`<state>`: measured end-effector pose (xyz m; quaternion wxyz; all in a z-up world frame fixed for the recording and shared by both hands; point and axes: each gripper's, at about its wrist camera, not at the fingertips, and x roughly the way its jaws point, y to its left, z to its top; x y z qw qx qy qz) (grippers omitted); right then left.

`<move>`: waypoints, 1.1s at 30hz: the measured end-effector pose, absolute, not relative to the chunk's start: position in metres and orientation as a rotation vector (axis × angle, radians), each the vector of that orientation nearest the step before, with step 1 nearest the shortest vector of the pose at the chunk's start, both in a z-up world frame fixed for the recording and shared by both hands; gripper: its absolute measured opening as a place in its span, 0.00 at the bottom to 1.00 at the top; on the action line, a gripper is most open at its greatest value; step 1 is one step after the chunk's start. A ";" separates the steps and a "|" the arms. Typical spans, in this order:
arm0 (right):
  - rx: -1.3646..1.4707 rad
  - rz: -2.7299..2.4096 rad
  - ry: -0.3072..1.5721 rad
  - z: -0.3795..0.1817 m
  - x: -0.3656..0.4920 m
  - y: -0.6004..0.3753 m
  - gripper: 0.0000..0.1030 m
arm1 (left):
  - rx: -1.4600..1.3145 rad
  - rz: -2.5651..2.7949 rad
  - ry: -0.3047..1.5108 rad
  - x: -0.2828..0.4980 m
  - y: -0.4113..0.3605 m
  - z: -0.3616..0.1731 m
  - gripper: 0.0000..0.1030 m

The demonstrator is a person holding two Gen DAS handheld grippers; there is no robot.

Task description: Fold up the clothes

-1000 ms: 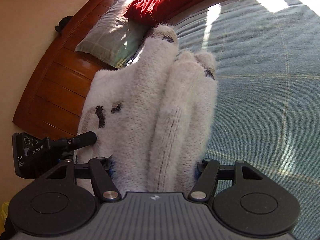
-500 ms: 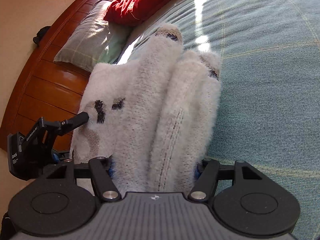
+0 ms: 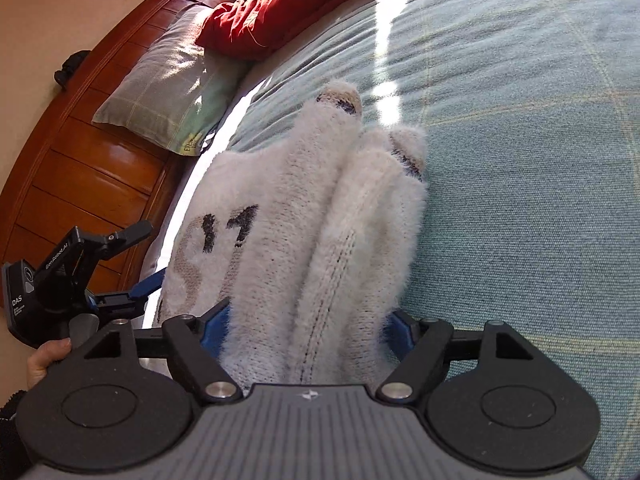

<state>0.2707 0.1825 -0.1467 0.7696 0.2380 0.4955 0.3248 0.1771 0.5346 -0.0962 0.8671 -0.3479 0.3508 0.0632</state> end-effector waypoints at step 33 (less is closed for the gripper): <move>-0.288 1.158 0.653 -0.079 0.175 0.227 0.87 | -0.674 0.050 0.750 0.136 0.449 -0.075 0.88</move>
